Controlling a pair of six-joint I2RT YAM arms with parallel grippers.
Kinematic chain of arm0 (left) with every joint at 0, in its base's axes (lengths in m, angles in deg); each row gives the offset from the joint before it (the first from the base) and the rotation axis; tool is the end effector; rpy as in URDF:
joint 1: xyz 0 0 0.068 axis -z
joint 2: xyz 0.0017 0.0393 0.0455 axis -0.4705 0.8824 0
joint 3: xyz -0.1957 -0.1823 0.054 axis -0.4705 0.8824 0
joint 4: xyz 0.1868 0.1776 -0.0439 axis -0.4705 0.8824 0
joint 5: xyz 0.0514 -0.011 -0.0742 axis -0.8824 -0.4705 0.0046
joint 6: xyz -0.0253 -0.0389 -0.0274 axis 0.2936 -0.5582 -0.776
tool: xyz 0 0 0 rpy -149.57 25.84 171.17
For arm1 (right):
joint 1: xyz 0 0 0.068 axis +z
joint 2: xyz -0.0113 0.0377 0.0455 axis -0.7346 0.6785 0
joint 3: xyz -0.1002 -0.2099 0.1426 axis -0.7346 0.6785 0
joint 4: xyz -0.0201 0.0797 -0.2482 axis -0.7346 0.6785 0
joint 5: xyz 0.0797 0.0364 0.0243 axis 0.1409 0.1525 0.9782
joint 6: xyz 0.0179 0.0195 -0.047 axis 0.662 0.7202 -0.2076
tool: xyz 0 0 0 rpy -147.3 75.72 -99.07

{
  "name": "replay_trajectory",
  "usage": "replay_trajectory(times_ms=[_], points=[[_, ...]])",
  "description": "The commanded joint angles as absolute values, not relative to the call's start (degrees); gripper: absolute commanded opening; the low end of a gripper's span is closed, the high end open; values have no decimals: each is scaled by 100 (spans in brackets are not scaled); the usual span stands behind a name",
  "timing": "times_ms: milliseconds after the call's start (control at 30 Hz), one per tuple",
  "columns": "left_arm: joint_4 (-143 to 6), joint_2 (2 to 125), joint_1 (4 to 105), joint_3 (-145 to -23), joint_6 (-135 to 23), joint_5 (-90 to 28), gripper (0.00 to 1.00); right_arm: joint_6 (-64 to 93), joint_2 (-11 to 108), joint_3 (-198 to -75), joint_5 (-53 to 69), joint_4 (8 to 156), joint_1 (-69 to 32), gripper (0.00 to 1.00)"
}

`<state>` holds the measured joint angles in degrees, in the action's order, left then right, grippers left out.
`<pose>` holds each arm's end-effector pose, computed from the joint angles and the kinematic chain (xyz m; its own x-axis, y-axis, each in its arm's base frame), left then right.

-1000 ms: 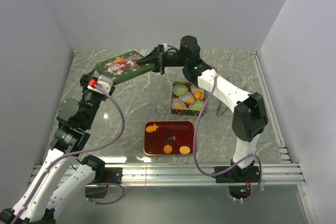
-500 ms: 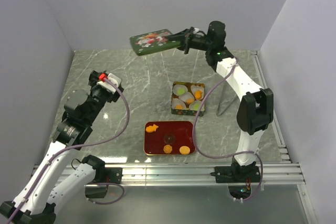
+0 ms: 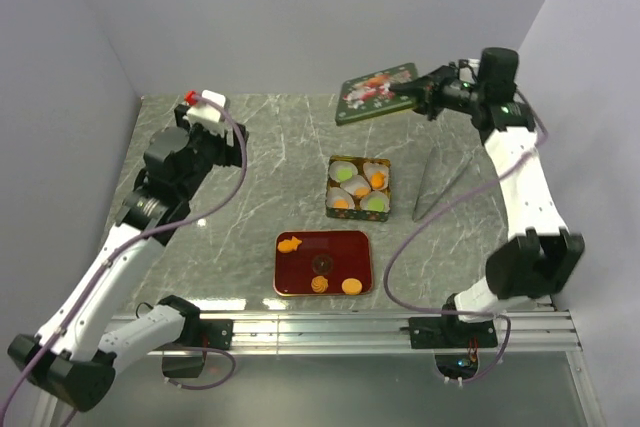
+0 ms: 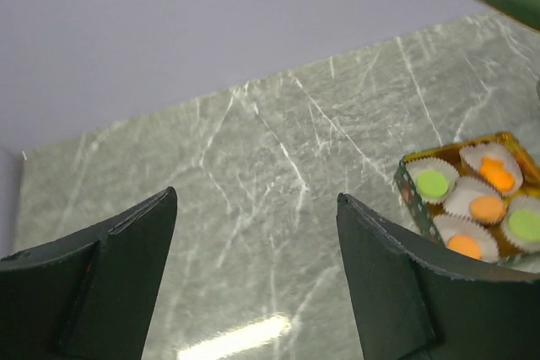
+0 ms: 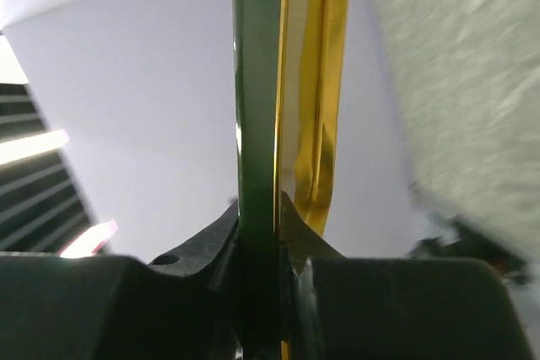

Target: Pack the cookies

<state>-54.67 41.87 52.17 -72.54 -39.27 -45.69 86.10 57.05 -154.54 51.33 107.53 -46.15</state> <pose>0.1920 -0.0814 0.4058 -0.0525 0.1157 -0.9919 0.3069 0.9471 0.0942 0.3477 0.0348 0.4184 -0.7981 0.5944 0.0983 0.2168 0.1312 0.9673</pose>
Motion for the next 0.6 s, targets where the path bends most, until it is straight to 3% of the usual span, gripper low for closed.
replay_trajectory(times_ms=[0,67,167,333,567], points=[[-5269,4785,5233,-7807,-5036,-5351,82,7063,4722,-14882,4742,11598,-4901,0],[-4884,5103,5233,-8246,-5413,-5142,83,6625,4317,-14477,4619,11738,-5017,0],[-4226,5875,5233,-8808,-6001,-4781,98,5914,3982,-14168,4461,12123,-5193,0],[-3774,6449,5233,-9179,-6706,-4290,97,5234,3463,-13842,4181,12196,-5264,0],[-4749,6458,5233,-8450,-7769,-2998,97,5118,3260,-13070,4108,11855,-5185,0]])
